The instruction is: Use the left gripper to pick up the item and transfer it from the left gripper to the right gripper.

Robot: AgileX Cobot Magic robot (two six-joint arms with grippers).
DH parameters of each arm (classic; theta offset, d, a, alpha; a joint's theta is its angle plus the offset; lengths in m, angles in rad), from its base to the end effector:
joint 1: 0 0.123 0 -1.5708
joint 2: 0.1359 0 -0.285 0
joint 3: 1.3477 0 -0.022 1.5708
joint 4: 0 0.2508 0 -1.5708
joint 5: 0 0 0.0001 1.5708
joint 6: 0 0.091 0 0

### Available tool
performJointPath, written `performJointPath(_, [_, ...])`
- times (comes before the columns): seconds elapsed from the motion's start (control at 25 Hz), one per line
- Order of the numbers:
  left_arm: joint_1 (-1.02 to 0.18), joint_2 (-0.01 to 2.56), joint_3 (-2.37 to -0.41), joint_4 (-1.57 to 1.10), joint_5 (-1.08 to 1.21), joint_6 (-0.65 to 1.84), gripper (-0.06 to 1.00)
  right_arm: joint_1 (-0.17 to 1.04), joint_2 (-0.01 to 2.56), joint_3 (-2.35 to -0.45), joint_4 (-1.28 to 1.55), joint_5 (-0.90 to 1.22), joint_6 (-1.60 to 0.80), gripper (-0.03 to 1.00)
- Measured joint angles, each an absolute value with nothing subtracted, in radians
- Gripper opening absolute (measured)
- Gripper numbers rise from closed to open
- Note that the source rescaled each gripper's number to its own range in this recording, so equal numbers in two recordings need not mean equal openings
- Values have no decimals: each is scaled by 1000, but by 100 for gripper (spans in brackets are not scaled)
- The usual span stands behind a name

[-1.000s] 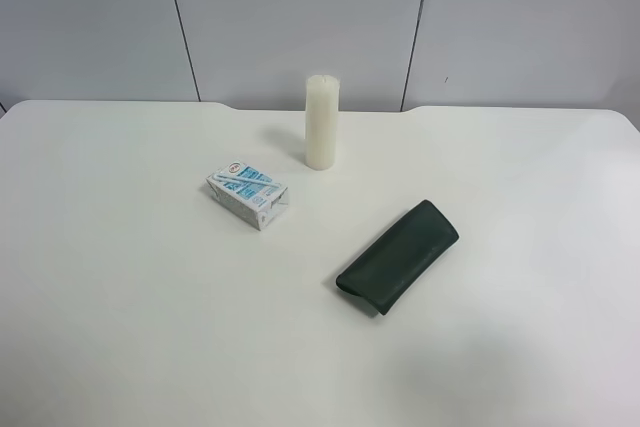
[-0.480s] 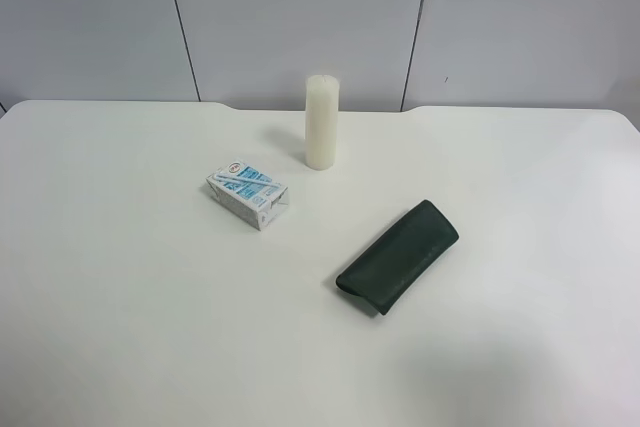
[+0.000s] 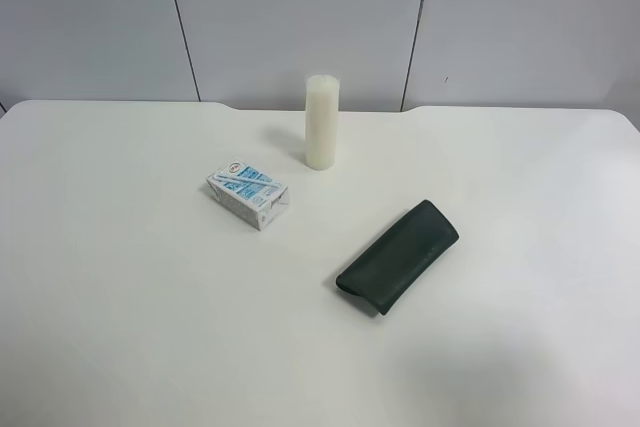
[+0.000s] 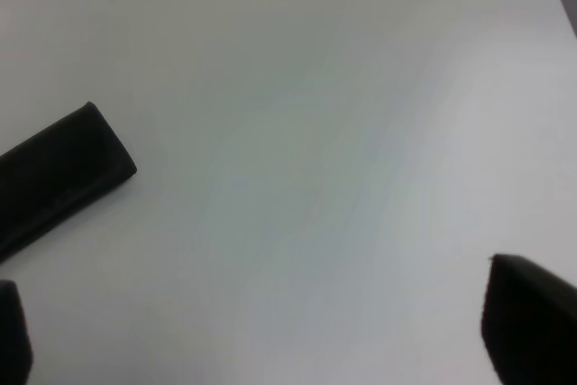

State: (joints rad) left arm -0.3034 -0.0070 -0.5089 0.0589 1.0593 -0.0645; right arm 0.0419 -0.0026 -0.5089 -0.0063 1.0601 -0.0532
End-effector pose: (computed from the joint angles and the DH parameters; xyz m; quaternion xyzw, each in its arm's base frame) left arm -0.0053 0.0065 0.2799 0.0998 0.8424 -0.0678 0.5251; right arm -0.0062 -0.0008 0.2798 -0.0403 0.8491 -0.0061 0.5267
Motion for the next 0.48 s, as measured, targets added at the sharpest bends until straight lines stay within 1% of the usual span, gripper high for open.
performJointPath(0.48, [-303, -7, -509, 59, 1059, -65, 99, 42, -3, -509, -6, 1060, -53, 100])
